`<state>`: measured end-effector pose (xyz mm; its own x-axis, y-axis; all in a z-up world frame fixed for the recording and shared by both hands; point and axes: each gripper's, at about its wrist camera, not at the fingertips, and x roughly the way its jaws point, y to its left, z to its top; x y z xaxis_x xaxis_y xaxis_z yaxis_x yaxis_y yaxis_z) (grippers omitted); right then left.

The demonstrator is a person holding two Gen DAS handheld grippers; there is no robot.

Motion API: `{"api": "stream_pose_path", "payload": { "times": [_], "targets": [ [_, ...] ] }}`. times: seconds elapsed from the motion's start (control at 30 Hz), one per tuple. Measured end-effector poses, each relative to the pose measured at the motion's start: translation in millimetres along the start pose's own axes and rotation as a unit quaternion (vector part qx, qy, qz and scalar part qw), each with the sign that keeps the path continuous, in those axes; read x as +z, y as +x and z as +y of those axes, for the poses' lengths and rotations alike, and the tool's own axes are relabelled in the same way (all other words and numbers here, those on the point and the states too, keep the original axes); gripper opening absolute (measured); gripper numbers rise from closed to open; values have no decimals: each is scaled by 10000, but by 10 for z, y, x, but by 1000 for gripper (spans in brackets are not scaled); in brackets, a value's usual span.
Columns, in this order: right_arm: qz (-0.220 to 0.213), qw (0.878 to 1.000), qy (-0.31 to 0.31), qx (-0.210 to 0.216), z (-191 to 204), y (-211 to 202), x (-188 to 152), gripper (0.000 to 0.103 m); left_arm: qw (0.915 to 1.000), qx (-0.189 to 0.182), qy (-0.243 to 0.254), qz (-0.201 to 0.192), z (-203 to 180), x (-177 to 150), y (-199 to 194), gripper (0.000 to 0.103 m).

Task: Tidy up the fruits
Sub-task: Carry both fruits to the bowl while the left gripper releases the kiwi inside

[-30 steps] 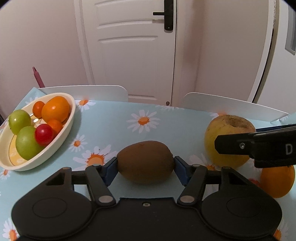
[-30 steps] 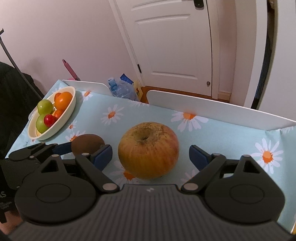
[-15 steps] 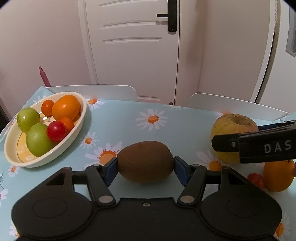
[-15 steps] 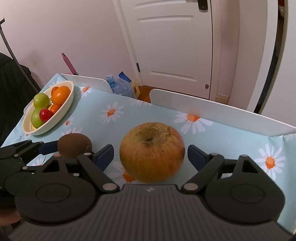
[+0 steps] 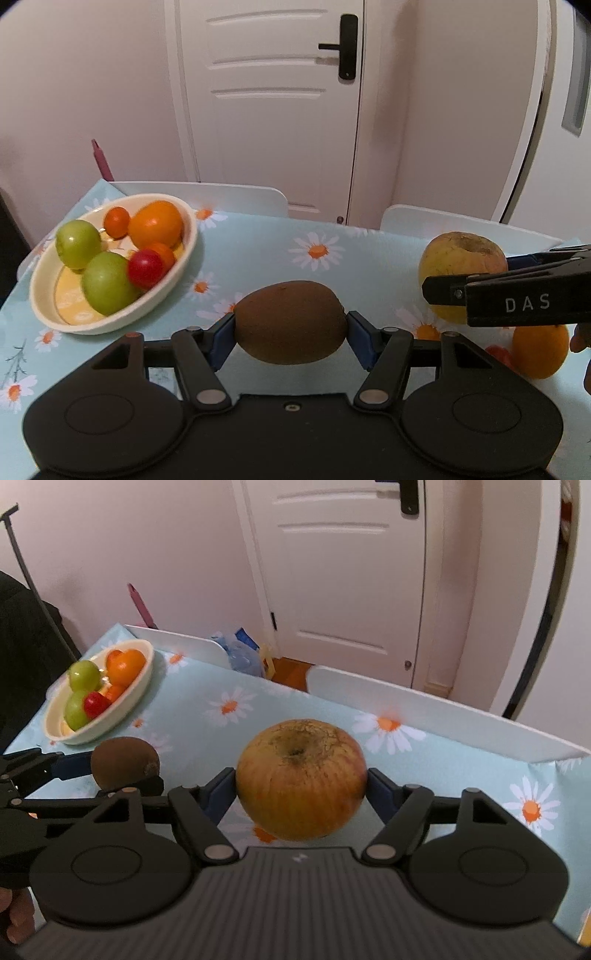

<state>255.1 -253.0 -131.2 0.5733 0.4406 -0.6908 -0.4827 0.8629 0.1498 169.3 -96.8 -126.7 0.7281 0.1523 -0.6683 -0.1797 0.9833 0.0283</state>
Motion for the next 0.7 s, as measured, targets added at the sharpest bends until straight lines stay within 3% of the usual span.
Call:
{"api": "stream_pose_path", "payload": {
  "times": [0.37,0.7],
  "targets": [
    [-201,9996,-111,169,551,-304,259,90,9993,37,-173,-315,440,183,-452,67],
    [-350,9992,41,212,1123,-415,509,90,9988,152,-109,-452,1075,327,-684,67]
  ]
}}
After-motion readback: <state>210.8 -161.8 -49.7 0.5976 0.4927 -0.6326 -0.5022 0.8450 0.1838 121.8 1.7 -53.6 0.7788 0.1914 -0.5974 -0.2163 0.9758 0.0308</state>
